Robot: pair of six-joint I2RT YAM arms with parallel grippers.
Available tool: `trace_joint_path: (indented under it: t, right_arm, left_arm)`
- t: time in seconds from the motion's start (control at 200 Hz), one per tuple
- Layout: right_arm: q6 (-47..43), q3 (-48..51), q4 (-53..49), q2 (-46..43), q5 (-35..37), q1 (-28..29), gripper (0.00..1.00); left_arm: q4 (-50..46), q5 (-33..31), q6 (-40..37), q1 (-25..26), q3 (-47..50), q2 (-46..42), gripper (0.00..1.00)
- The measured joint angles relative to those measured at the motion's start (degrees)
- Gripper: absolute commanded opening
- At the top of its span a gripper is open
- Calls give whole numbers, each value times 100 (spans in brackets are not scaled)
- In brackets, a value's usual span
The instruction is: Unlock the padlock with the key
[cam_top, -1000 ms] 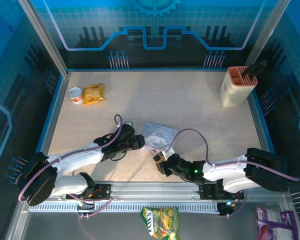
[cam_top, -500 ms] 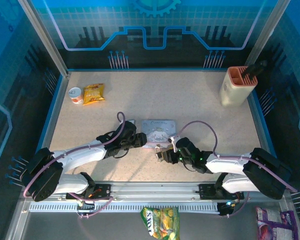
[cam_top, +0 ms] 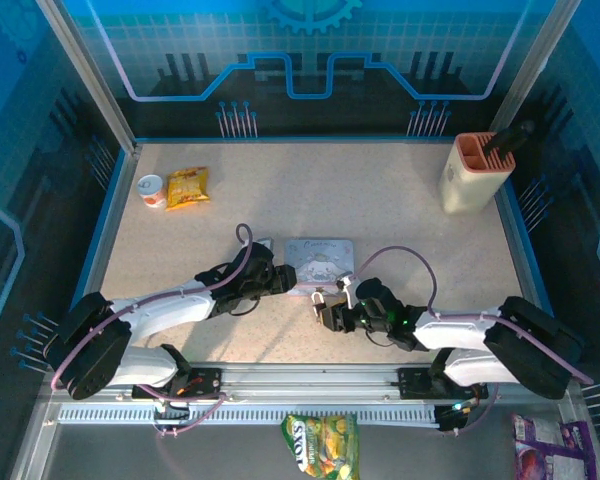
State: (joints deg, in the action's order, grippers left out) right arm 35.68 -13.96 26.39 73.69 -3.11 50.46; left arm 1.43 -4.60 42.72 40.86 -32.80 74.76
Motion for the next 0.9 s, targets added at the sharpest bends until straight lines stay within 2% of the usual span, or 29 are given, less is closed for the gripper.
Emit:
trace_joint_path:
  t: [0.15, 0.225, 0.53, 0.901]
  right_arm:
    - [39, -20, 363, 459, -44, 2, 40]
    - [72, -57, 564, 645, -17, 15, 30]
    - [177, -229, 931, 1097, 330, 243, 8]
    - [490, -352, 57, 662, 1270, 614, 2]
  left_arm:
    - [81, 2, 68, 0, 46, -11, 51]
    - [120, 2, 83, 0, 85, -28, 51]
    - [140, -9, 85, 0, 120, -68, 50]
    - [142, -13, 201, 2, 118, -55, 49]
